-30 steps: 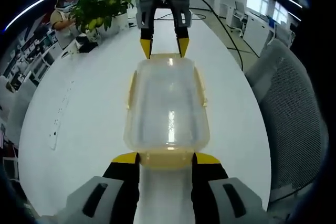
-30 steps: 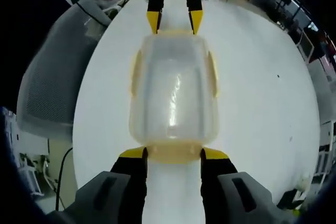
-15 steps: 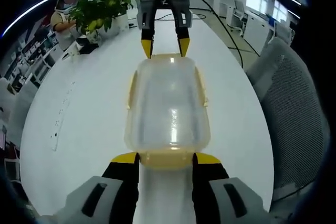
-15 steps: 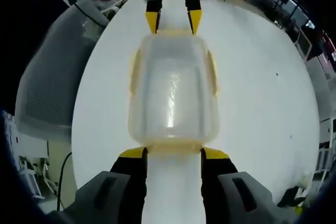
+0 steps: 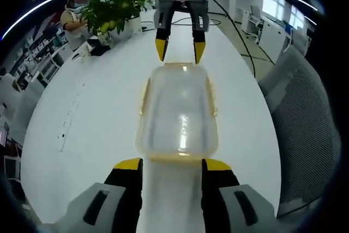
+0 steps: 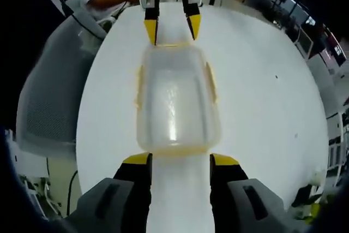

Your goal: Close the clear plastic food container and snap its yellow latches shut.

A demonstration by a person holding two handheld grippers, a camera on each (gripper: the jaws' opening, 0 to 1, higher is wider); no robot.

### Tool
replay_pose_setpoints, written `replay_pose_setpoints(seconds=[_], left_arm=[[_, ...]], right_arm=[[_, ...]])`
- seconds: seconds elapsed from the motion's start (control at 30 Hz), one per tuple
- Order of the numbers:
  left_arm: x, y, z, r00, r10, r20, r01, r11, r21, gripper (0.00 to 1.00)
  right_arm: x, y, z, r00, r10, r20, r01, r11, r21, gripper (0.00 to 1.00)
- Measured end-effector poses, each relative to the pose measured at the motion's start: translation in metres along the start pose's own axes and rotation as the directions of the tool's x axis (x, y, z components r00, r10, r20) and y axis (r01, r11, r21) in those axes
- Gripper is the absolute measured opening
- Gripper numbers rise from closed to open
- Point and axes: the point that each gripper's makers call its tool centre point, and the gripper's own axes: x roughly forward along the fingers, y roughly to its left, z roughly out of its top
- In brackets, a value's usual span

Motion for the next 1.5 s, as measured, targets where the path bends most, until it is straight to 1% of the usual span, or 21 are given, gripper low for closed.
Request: replay_pose_setpoints(seconds=[0.07, 0.17, 0.3, 0.33, 0.43, 0.6, 0.73, 0.83, 0.87, 0.97, 1.03, 1.07, 1.13, 1.2, 1.23, 1.27, 1.33, 1.37, 1.4, 1.43, 1.5], left_arm=[[-0.002, 0.001, 0.000, 1.000, 0.010, 0.003, -0.010, 1.000, -0.018, 0.37], [-0.006, 0.002, 0.001, 0.999, 0.031, 0.015, -0.030, 0.998, -0.058, 0.37], [-0.009, 0.003, 0.001, 0.997, 0.068, 0.028, -0.064, 0.991, -0.120, 0.37], [-0.009, 0.004, 0.001, 0.996, 0.082, 0.029, -0.077, 0.988, -0.136, 0.37], [-0.010, 0.005, 0.001, 0.993, 0.114, 0.039, -0.104, 0.976, -0.191, 0.37], [-0.009, 0.004, -0.002, 0.989, 0.145, 0.034, -0.133, 0.961, -0.241, 0.37], [-0.009, 0.004, -0.003, 0.983, 0.177, 0.044, -0.156, 0.939, -0.306, 0.37], [-0.010, 0.006, -0.003, 0.975, 0.216, 0.050, -0.183, 0.911, -0.369, 0.36], [-0.010, 0.005, -0.002, 0.973, 0.226, 0.053, -0.187, 0.899, -0.397, 0.36], [-0.010, 0.006, -0.002, 0.965, 0.255, 0.054, -0.200, 0.859, -0.471, 0.36], [-0.010, 0.006, -0.003, 0.963, 0.265, 0.046, -0.209, 0.846, -0.491, 0.35], [-0.009, 0.005, -0.004, 0.963, 0.268, 0.042, -0.213, 0.842, -0.496, 0.36], [-0.007, 0.002, -0.004, 0.962, 0.272, 0.036, -0.216, 0.833, -0.510, 0.35], [-0.007, 0.001, -0.004, 0.958, 0.284, 0.038, -0.222, 0.822, -0.524, 0.35], [-0.007, 0.001, -0.004, 0.954, 0.296, 0.041, -0.227, 0.808, -0.544, 0.35], [-0.007, 0.002, -0.004, 0.951, 0.308, 0.043, -0.230, 0.791, -0.567, 0.35], [-0.006, 0.001, -0.003, 0.947, 0.316, 0.051, -0.220, 0.760, -0.612, 0.35], [-0.005, -0.001, -0.003, 0.948, 0.312, 0.061, -0.198, 0.730, -0.654, 0.35], [-0.004, -0.002, -0.001, 0.947, 0.313, 0.073, -0.183, 0.711, -0.679, 0.35], [-0.004, 0.000, -0.001, 0.942, 0.327, 0.076, -0.180, 0.681, -0.710, 0.35], [-0.004, 0.000, -0.002, 0.941, 0.331, 0.070, -0.187, 0.679, -0.710, 0.35]], right_arm=[[-0.002, 0.000, 0.001, 1.000, -0.013, 0.008, 0.013, 1.000, 0.010, 0.39], [-0.004, -0.001, 0.001, 0.999, -0.037, 0.015, 0.036, 0.998, 0.054, 0.39], [-0.010, -0.008, 0.004, 0.994, -0.097, 0.043, 0.089, 0.982, 0.165, 0.39], [-0.010, -0.009, 0.004, 0.993, -0.110, 0.042, 0.100, 0.977, 0.188, 0.39], [-0.011, -0.007, 0.006, 0.992, -0.115, 0.056, 0.100, 0.971, 0.219, 0.39], [-0.012, -0.005, 0.007, 0.985, -0.158, 0.070, 0.133, 0.950, 0.282, 0.39], [-0.009, -0.001, 0.006, 0.981, -0.179, 0.078, 0.145, 0.936, 0.321, 0.39], [-0.008, 0.000, 0.005, 0.977, -0.199, 0.079, 0.159, 0.922, 0.353, 0.39], [-0.007, -0.001, 0.005, 0.972, -0.217, 0.087, 0.168, 0.908, 0.385, 0.39], [-0.009, -0.004, 0.005, 0.963, -0.254, 0.085, 0.193, 0.879, 0.435, 0.39], [-0.009, -0.004, 0.005, 0.957, -0.277, 0.085, 0.205, 0.856, 0.475, 0.38], [-0.009, -0.004, 0.006, 0.956, -0.280, 0.093, 0.201, 0.849, 0.488, 0.38], [-0.009, -0.006, 0.006, 0.950, -0.299, 0.095, 0.206, 0.823, 0.529, 0.38], [-0.009, -0.006, 0.006, 0.947, -0.305, 0.098, 0.207, 0.816, 0.540, 0.37], [-0.009, -0.006, 0.006, 0.945, -0.313, 0.097, 0.210, 0.806, 0.553, 0.37], [-0.008, -0.006, 0.006, 0.945, -0.312, 0.100, 0.208, 0.807, 0.554, 0.37], [-0.007, -0.005, 0.007, 0.941, -0.320, 0.106, 0.208, 0.797, 0.566, 0.37], [-0.006, -0.005, 0.008, 0.940, -0.323, 0.110, 0.207, 0.796, 0.569, 0.37], [-0.006, -0.005, 0.008, 0.938, -0.328, 0.112, 0.207, 0.791, 0.576, 0.37], [-0.004, -0.004, 0.008, 0.938, -0.329, 0.112, 0.205, 0.782, 0.588, 0.37], [-0.001, -0.003, 0.007, 0.938, -0.329, 0.109, 0.200, 0.772, 0.603, 0.36]])
